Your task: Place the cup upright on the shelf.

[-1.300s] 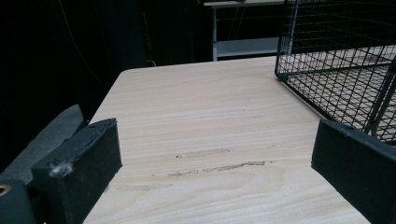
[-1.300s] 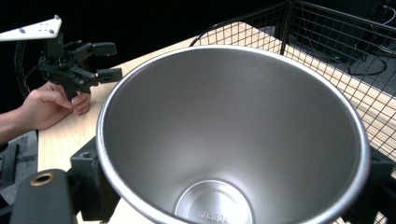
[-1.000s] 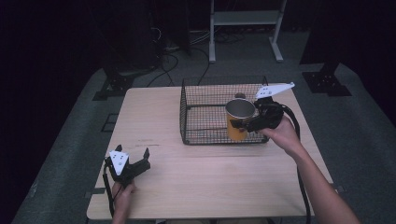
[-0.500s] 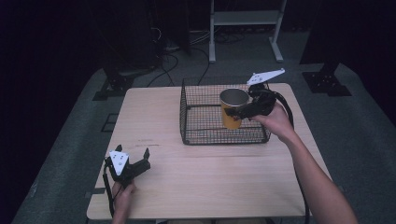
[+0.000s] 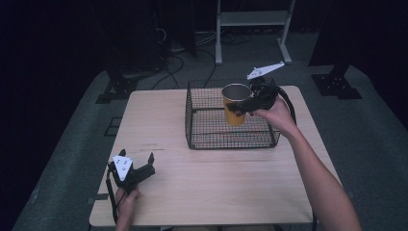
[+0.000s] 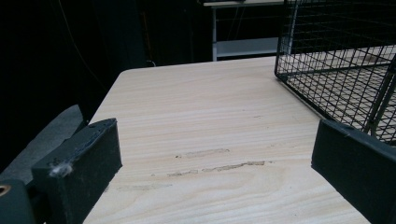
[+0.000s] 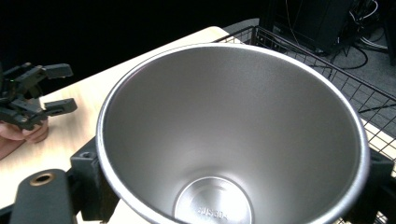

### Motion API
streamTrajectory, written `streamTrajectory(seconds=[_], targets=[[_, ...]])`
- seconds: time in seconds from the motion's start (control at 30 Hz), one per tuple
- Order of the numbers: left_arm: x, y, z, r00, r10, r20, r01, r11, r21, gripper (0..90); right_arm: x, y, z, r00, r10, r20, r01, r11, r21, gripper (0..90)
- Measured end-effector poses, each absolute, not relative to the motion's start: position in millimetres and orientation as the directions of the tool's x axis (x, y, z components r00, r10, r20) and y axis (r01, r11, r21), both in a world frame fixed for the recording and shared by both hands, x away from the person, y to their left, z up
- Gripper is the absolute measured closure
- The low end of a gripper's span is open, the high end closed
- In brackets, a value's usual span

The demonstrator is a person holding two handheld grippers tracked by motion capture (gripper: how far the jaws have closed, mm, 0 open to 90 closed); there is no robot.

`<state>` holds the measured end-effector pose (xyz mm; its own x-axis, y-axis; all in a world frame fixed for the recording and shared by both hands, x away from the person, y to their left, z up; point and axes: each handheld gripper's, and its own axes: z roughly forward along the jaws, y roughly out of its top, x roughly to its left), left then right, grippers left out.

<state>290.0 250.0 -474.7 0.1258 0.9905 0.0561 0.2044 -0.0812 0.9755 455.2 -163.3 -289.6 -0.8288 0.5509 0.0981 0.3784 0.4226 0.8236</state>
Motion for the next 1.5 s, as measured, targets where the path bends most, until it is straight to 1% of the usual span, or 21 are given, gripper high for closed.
streamTrajectory(seconds=[0.6,0.9,1.2,1.5], targets=[[290.0,250.1,-474.7,0.126,0.99,0.056,0.204,-0.081,0.976,0.8,487.0,-145.9,-309.9,-0.809,0.578,0.109,0.428,0.452,0.783,13.3],[289.9,250.1,-474.7,0.127,0.99,0.055,0.202,-0.08,0.976,0.8,506.8,-137.8,-330.8,-0.792,0.597,0.125,0.47,0.466,0.75,13.3],[289.8,250.1,-474.6,0.128,0.99,0.058,0.203,-0.083,0.976,0.8,515.0,-129.5,-346.7,-0.791,0.595,0.144,0.491,0.475,0.731,13.3],[289.8,249.9,-474.7,0.13,0.99,0.057,0.2,-0.082,0.976,0.8,524.2,-126.7,-361.6,-0.773,0.614,0.157,0.522,0.477,0.707,13.2]])
